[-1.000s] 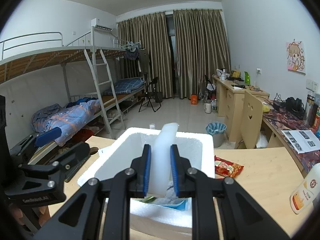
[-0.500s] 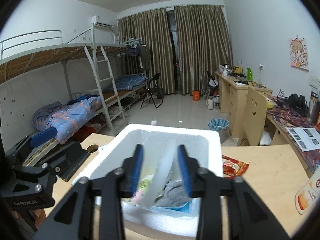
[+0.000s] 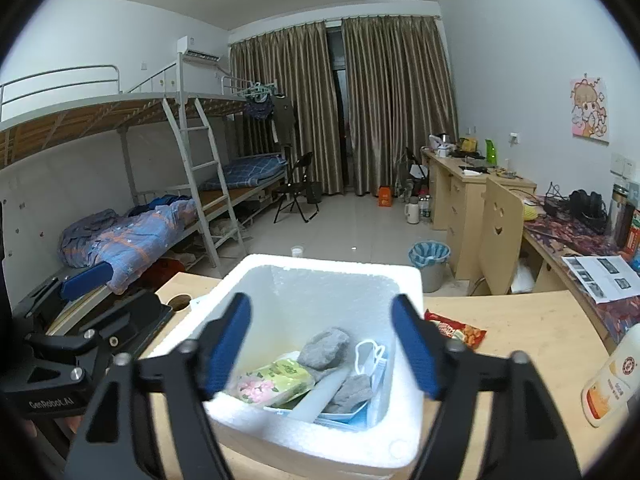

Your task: Organize soft objects

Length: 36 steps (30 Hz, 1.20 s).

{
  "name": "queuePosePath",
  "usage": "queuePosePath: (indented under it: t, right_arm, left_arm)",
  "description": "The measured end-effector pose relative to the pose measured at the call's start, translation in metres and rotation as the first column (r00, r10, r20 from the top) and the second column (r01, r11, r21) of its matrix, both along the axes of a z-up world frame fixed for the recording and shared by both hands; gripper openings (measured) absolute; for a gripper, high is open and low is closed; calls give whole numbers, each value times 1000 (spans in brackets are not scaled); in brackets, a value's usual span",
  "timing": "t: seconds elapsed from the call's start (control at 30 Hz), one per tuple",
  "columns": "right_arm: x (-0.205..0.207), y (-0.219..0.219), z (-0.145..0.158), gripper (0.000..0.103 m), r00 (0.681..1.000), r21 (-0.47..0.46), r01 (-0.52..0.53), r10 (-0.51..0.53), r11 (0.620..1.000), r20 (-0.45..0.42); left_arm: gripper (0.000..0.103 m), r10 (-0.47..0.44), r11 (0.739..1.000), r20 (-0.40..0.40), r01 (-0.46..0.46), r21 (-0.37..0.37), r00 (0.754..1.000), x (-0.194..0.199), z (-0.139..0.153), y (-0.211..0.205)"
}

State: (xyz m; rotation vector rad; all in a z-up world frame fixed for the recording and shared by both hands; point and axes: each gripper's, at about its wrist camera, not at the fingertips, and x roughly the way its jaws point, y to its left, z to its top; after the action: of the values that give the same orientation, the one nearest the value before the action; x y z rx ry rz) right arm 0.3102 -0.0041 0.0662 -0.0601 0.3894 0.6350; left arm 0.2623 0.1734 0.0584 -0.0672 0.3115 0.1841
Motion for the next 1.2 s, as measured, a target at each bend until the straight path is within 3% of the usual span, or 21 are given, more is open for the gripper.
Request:
queuePosePath:
  t: [0.17, 1.2]
  right_arm:
    - [0, -7, 3, 103, 1000, 15, 18, -18, 1000, 1]
    - [-25, -36, 12, 103, 999, 8, 45, -45, 999, 22]
  left_arm:
    - [99, 0, 1000, 4, 0, 6, 1000, -2, 1, -2]
    - [99, -4, 1000, 21, 4, 16, 1000, -22, 20, -24]
